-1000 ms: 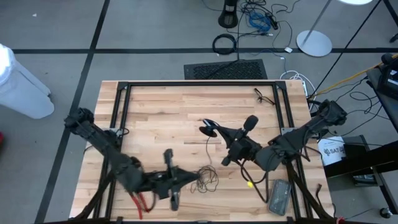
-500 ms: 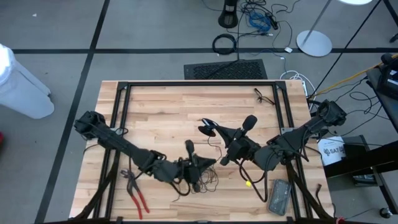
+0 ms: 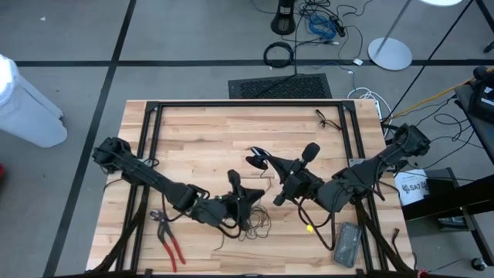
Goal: Coil cords
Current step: Uncoil the black wire from the black spool
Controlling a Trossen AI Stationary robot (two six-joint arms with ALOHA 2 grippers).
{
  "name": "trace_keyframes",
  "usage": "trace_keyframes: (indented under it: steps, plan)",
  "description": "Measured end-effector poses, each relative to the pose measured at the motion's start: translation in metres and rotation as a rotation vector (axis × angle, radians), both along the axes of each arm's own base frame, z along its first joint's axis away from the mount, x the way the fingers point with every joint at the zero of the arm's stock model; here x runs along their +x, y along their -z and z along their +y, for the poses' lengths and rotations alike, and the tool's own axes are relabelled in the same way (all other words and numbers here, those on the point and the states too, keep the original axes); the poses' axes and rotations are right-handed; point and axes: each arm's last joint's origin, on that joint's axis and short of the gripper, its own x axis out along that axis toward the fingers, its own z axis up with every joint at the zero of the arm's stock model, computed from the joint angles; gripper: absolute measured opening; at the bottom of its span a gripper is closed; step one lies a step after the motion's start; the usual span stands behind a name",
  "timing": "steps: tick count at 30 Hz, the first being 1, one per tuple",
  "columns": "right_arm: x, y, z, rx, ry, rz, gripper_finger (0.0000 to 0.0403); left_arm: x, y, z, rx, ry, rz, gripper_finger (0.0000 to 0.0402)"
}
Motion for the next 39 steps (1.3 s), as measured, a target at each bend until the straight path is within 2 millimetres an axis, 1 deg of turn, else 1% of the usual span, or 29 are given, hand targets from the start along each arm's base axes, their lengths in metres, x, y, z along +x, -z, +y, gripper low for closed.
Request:
trace_keyframes:
  steps: [4,7,14,17,21,25,34,39]
  plan:
    - [-0.002,0.0,0.004,0.0,-0.014,0.0,0.0,-0.001,0.004,0.002,0.032,-0.039,0.036,0.0068]
    - [-0.005,-0.001,0.007,0.002,-0.028,-0.003,0.0,-0.002,0.005,0.003,0.047,-0.071,0.043,0.0081]
    - [-0.022,-0.014,0.01,0.03,-0.066,-0.043,0.0,-0.003,0.003,0.005,0.068,-0.151,0.028,0.0086]
    - [-0.029,-0.018,0.013,0.038,-0.089,-0.052,0.0,-0.007,-0.002,0.004,0.053,-0.173,0.007,0.0086]
    - [-0.036,-0.021,0.017,0.048,-0.114,-0.063,0.0,-0.017,-0.014,0.003,0.002,-0.164,-0.026,0.0086]
    - [-0.043,-0.025,0.018,0.057,-0.132,-0.074,0.0,-0.029,-0.019,0.006,-0.014,-0.166,0.009,0.0086]
    - [-0.048,-0.026,0.019,0.06,-0.144,-0.071,0.0,-0.055,-0.033,0.02,-0.109,-0.207,0.042,0.0086]
    - [-0.05,-0.025,0.017,0.071,-0.143,-0.06,0.0,-0.067,-0.04,0.022,-0.131,-0.204,0.045,0.0086]
